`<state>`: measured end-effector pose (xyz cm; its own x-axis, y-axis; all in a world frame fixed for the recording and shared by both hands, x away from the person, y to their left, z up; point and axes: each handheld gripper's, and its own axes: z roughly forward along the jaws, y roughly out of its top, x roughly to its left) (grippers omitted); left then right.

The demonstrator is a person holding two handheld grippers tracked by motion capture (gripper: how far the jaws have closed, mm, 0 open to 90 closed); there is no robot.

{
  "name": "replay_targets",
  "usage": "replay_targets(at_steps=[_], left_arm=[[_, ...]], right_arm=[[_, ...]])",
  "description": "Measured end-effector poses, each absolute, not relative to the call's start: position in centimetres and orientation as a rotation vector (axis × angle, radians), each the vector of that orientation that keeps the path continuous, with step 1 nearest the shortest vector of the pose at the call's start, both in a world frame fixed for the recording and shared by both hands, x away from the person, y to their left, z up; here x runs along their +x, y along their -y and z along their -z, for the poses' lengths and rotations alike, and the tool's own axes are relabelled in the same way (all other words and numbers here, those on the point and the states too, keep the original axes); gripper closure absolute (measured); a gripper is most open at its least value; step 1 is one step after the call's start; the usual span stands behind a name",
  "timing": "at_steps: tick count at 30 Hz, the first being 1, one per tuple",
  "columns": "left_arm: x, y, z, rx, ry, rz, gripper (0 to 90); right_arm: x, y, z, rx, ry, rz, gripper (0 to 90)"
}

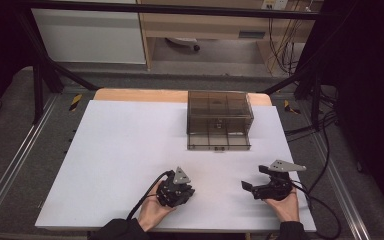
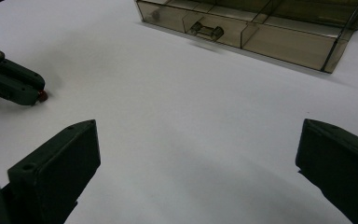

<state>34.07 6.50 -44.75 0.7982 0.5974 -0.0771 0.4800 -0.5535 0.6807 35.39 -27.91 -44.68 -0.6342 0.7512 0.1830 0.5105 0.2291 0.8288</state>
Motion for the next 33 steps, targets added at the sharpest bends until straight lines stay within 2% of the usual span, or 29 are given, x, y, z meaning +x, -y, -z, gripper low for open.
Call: replay_targets(at_steps=[33], left_arm=[[34.6, -7.5, 43.5, 2.244, -0.786, -0.197, 82.0]], right_arm=[[35.4, 27.9, 44.7, 1.188, -2.249, -1.366, 0.3]])
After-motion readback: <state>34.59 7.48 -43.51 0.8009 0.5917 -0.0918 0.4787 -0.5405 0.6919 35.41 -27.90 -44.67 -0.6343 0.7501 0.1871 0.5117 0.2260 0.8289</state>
